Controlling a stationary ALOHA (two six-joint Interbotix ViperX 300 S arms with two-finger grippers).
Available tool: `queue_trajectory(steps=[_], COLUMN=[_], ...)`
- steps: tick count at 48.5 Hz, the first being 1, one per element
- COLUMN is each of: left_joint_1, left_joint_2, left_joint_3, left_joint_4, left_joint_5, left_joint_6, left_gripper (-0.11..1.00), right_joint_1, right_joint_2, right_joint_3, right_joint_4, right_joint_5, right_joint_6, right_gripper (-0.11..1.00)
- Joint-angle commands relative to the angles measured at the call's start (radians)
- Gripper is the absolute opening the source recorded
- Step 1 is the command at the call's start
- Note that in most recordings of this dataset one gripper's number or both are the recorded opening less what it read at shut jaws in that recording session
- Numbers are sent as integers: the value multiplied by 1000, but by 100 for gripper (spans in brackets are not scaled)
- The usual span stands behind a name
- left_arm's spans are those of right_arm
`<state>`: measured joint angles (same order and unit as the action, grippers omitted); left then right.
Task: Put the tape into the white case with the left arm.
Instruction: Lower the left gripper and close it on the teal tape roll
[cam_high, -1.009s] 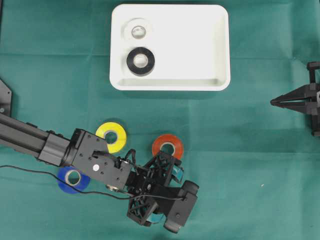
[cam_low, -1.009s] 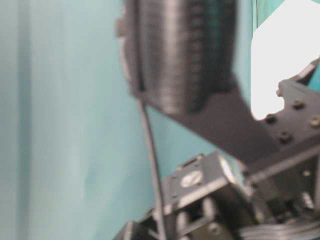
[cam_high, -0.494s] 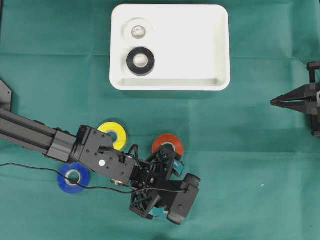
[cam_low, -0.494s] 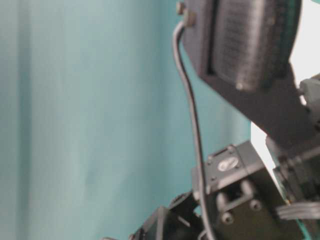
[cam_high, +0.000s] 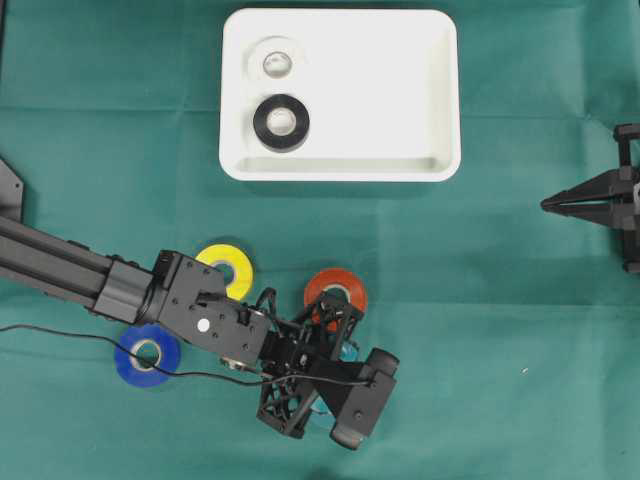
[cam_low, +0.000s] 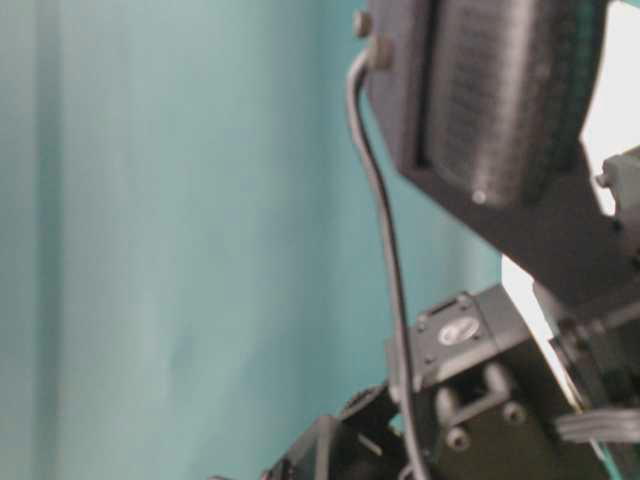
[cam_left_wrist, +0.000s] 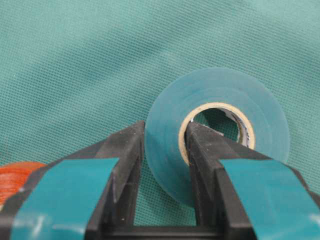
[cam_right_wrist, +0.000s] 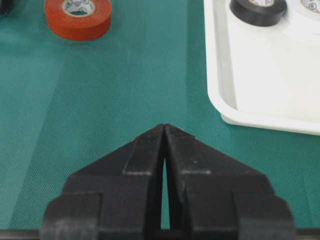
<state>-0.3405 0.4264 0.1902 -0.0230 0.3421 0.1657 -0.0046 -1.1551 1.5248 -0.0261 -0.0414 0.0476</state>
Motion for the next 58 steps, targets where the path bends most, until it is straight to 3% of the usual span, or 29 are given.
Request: queue_trajectory(steps=[1, 22, 34, 58], left_joint_1=[-2, -32, -26, 155], left_joint_2=[-48, -255, -295, -324], left_joint_3=[-2, 26, 26, 67], left_joint_4=[2, 2, 2, 2], left_joint_5=[2, 94, 156, 207], left_joint_6=[2, 2, 6, 49], left_gripper=[23, 23, 23, 23], right_joint_1=[0, 0, 0, 0], right_joint_2=[8, 8, 8, 8], right_joint_3=[-8, -9, -9, -8], right_joint_4=[-2, -2, -2, -2], right_joint_5=[-11, -11, -11, -11], right_joint_6=[2, 2, 3, 3], right_gripper=[-9, -9, -9, -9])
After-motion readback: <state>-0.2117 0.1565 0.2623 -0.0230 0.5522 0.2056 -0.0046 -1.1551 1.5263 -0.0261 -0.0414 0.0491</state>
